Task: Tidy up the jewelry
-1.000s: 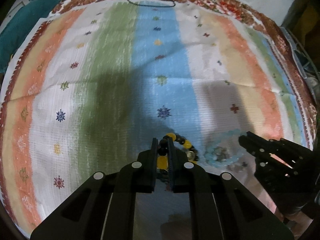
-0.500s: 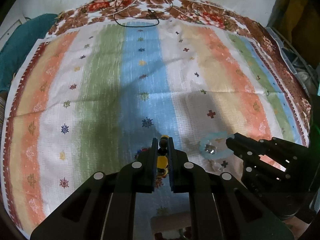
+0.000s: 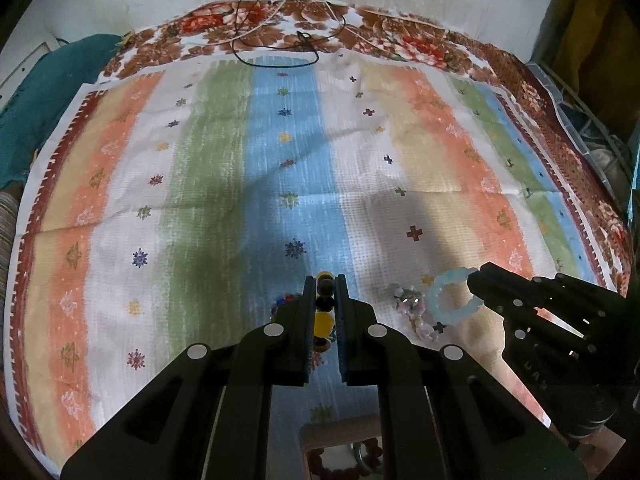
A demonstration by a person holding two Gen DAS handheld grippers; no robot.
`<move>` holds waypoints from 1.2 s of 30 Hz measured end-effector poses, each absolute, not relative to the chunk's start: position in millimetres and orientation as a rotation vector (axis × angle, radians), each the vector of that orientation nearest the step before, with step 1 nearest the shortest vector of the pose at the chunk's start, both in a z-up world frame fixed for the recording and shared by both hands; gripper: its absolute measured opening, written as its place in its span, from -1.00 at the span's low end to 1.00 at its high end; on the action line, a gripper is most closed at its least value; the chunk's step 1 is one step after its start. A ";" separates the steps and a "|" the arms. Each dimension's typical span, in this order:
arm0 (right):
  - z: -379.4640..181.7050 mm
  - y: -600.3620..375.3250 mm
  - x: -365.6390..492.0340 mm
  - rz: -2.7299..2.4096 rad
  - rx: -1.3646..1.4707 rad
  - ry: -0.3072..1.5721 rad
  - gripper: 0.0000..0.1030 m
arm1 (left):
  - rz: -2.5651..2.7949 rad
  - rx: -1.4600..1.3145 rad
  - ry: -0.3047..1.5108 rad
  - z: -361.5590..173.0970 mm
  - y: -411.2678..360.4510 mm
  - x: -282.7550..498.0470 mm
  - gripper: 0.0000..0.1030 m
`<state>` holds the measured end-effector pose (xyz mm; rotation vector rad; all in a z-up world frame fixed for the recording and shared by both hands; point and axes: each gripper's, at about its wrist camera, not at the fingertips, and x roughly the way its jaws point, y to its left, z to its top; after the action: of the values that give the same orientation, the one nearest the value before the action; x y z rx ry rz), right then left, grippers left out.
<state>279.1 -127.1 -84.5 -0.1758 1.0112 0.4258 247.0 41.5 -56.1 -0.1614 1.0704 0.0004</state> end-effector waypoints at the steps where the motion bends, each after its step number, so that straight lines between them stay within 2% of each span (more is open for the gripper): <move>1: -84.1 -127.5 278.3 0.424 -0.176 1.010 -0.76 | 0.001 -0.161 1.070 -56.0 41.3 246.5 -0.83; 15: -84.5 -126.1 263.3 0.426 -0.192 1.010 -0.76 | 0.003 -0.134 1.077 -57.0 40.1 236.7 -0.83; 36: -64.6 -127.7 231.6 0.459 -0.183 0.963 -0.76 | -0.027 -0.134 1.012 -28.2 31.6 208.6 -0.83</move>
<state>231.6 -127.7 -64.6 -0.1826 0.9627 0.4594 208.6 31.6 -28.2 -0.1341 1.0123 -0.0265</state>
